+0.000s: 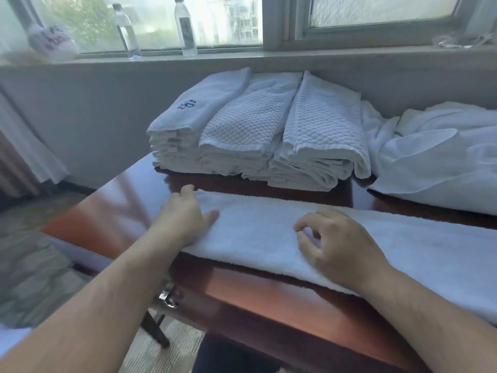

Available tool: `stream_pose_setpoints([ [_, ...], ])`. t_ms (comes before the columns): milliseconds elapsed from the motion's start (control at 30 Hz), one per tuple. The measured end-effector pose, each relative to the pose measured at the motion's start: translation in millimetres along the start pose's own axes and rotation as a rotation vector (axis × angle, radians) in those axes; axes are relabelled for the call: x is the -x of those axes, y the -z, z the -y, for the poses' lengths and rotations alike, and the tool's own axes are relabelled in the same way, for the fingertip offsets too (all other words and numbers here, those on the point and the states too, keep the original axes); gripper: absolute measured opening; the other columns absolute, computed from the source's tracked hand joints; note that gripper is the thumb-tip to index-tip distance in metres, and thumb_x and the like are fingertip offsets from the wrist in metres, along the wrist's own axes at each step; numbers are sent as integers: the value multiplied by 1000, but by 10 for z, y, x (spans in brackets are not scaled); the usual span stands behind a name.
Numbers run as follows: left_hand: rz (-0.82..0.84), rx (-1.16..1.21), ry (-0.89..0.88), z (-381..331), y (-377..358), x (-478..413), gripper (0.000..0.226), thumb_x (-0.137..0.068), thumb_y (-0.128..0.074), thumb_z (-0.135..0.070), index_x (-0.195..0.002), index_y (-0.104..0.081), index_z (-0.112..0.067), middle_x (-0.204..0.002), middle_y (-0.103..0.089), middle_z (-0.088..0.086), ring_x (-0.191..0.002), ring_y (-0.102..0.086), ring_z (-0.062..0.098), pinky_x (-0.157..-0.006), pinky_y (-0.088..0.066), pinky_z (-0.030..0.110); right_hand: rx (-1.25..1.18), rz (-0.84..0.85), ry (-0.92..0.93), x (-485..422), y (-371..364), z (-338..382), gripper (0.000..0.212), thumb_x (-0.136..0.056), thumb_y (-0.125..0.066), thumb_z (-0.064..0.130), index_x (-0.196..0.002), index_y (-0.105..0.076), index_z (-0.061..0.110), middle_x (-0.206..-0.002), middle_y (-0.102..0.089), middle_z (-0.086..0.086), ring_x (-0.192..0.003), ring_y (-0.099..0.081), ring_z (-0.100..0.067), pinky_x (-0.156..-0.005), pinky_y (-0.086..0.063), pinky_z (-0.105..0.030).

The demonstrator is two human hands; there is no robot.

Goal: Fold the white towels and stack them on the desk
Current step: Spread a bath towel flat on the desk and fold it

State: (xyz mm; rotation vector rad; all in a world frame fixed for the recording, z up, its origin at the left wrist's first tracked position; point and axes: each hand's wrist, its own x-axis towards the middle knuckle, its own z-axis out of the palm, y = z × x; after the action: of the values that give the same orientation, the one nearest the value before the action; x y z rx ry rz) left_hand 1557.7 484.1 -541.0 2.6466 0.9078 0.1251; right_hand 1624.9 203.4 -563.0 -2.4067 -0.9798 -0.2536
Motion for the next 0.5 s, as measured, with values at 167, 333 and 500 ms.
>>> stream_pose_setpoints([
  [167,153,-168,125,-42,200,-139,66,-79,-70,-64,-104,-59,-3,-84,-63,5,-73,-59,18,-60,-40,32,5,2,-2,-1,-4,0,16,-94,-54,35,-101,-69,31,-80,-49,18,-81,-48,-5,-71,-35,-20],
  [333,177,-60,-15,-93,235,-137,36,-75,-73,-47,-84,-65,-13,-77,-68,1,-72,-63,18,-58,-42,29,8,7,1,9,-1,-11,15,-95,-53,36,-100,-66,32,-82,-49,17,-83,-49,-6,-73,-36,-20],
  [500,34,147,-28,6,191,-56,38,-82,-71,-42,-105,-53,-18,-94,-60,-3,-84,-56,13,-64,-41,31,-11,30,-19,-1,6,-19,15,-95,-52,38,-101,-65,35,-85,-51,17,-86,-49,-4,-74,-36,-19],
])
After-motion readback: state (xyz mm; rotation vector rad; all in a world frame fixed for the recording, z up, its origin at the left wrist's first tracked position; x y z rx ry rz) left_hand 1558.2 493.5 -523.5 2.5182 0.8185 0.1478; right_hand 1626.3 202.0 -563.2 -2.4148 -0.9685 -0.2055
